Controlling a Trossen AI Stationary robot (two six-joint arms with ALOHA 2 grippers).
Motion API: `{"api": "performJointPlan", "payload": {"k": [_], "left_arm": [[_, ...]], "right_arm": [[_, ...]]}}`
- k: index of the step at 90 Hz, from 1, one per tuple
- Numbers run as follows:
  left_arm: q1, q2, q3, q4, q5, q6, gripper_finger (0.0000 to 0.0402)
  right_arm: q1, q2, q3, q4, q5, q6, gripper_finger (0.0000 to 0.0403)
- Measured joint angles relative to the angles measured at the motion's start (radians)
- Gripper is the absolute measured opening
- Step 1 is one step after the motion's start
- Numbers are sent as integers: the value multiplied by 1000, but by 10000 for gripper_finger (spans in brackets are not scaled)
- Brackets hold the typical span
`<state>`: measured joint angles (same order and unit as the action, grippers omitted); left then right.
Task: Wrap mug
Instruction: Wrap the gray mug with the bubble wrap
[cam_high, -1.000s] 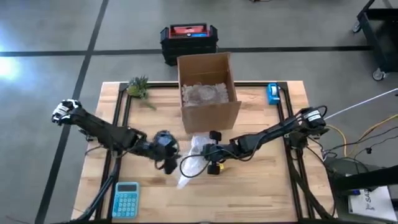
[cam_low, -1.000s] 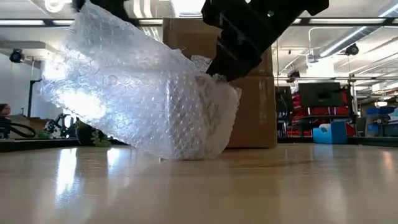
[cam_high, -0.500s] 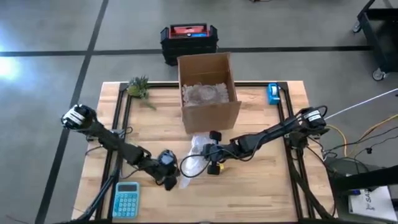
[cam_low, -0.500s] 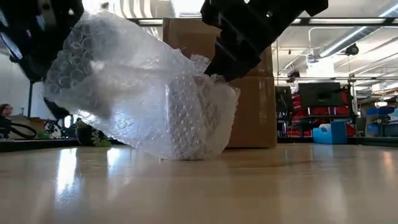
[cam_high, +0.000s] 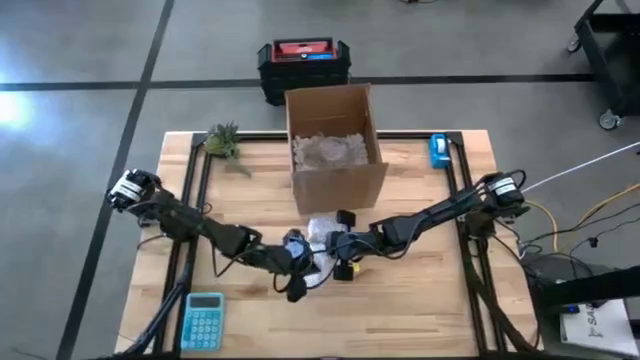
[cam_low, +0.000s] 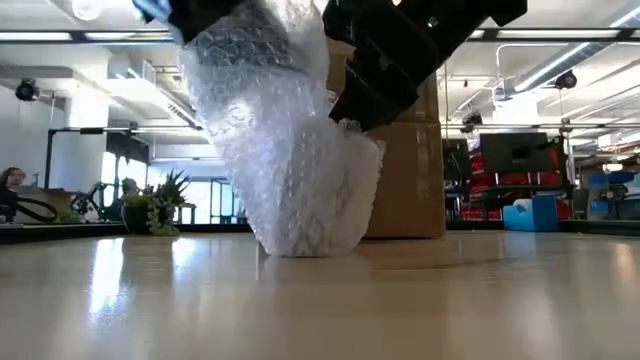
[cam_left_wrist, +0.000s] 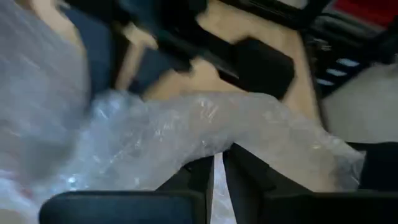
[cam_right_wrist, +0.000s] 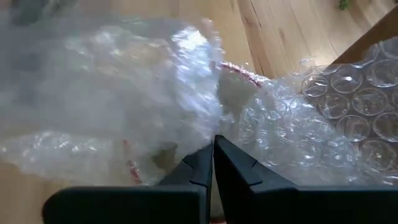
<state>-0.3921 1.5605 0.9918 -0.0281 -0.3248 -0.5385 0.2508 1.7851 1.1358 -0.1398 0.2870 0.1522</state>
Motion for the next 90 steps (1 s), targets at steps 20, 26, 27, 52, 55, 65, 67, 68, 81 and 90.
{"api": "performJointPlan", "payload": {"k": [20,26,27,52,55,65,67,68,81,90], "left_arm": [[64,42,-4,-58,-63,-17,21],[79,74,-4,-48,-28,-26,21],[81,79,-4,-48,-22,-26,21],[91,124,-2,-10,0,-47,21],[91,123,-2,-9,2,-47,21],[91,114,-4,-17,3,-47,21],[91,113,-4,-17,3,-47,21],[91,113,-4,-17,3,-47,21],[91,111,-5,-15,3,-47,21],[91,111,-5,-13,3,-47,21]], "right_arm": [[0,0,0,0,-10,0,2],[0,0,0,-2,-10,0,2],[0,0,0,-2,-10,0,2],[0,-117,86,-222,-18,-10,2],[1,-133,107,-248,-19,-10,2],[12,-153,135,-295,-73,-10,2],[16,-151,136,-280,-83,-11,2],[19,-151,136,-272,-87,-11,2],[36,-112,132,-178,-96,-34,2],[18,-41,126,-173,-88,-31,2]]}}
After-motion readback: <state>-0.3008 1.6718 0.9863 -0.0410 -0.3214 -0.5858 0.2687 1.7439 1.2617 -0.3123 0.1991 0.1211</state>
